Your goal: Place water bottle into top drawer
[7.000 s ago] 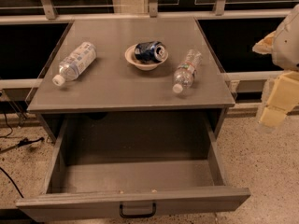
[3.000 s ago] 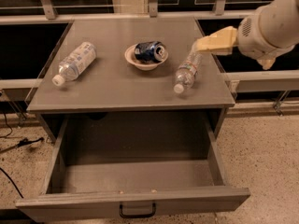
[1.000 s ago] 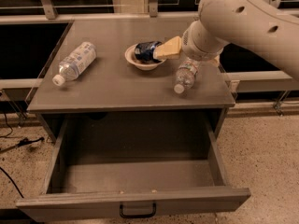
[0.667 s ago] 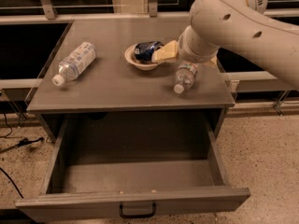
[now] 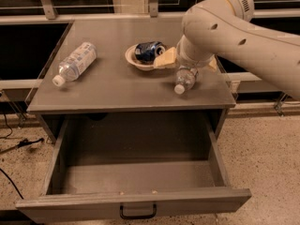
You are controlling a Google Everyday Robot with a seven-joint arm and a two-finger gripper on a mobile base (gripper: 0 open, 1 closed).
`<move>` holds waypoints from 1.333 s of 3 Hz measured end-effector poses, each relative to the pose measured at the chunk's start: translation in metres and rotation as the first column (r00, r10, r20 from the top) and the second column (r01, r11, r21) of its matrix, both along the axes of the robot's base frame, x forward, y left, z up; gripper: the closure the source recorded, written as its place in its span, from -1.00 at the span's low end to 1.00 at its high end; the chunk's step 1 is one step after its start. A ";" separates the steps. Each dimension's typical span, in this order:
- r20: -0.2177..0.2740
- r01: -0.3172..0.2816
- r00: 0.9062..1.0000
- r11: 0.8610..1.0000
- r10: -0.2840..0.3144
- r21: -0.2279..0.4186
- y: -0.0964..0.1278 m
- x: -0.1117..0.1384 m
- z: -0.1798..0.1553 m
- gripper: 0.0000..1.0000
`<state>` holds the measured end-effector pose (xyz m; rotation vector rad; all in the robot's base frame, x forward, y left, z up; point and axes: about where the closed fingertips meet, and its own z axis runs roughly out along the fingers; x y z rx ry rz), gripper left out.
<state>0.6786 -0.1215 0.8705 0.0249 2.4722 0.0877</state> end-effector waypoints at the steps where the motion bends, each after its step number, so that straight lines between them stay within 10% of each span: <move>1: -0.011 0.009 1.000 1.000 -0.010 -0.013 -0.003 0.000 -0.007 -1.00; 2: -0.012 0.010 1.000 1.000 -0.010 -0.014 -0.003 0.000 -0.007 -1.00; 4: -0.032 -0.004 0.999 1.000 0.003 -0.030 -0.007 -0.004 -0.014 -0.17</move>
Offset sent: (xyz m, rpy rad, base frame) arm -0.0029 -0.0110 -0.0197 -0.0395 0.0386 -0.0186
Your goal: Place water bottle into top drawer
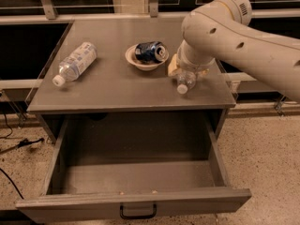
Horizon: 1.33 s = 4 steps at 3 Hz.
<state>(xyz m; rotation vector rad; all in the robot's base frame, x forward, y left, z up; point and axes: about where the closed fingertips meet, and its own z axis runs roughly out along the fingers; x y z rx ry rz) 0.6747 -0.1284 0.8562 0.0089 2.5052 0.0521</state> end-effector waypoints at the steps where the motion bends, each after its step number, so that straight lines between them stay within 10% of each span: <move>1: 0.000 0.000 1.000 1.000 0.000 0.000 0.000 0.000 0.000 0.30; 3: 0.000 0.000 1.000 1.000 0.000 0.000 0.000 0.000 0.000 1.00; 4: 0.070 -0.019 0.997 1.000 0.018 0.024 -0.001 -0.006 0.031 1.00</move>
Offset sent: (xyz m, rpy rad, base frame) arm 0.0000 0.0000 0.0000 0.0000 0.0000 0.0000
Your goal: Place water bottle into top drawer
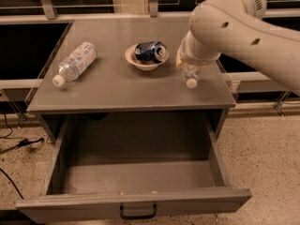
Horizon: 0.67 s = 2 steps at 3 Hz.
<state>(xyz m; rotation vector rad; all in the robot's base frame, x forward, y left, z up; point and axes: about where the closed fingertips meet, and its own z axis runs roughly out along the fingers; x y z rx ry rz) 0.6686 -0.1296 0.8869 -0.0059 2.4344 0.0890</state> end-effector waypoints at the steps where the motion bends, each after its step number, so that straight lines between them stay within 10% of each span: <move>1: 0.079 -0.066 0.995 0.998 0.066 0.000 -0.002 -0.008 0.033 1.00; 2: 0.146 -0.125 0.983 0.990 0.114 0.069 -0.017 -0.008 0.063 1.00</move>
Offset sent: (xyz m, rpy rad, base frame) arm -0.0423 -0.0203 0.0990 -0.0638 -0.2258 0.7041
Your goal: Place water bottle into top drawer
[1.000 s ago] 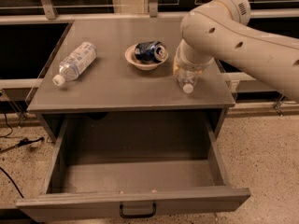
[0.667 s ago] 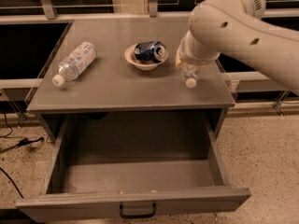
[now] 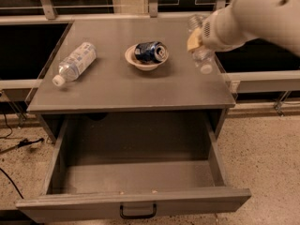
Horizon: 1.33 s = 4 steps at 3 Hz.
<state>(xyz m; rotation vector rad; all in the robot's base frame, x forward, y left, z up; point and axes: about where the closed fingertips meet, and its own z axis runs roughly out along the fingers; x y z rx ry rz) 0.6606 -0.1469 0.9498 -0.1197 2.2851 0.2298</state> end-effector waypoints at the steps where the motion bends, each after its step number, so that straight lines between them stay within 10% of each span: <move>1: -0.038 -0.082 0.995 0.988 0.088 0.131 -0.014 -0.005 0.001 1.00; 3: -0.039 -0.178 0.981 0.964 0.190 0.196 -0.007 -0.006 -0.004 1.00; 4: 0.057 -0.279 0.960 0.939 0.274 0.202 0.000 -0.012 0.012 1.00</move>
Offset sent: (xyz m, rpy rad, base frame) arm -0.0045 -0.0127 0.0053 0.1094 0.0268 0.0686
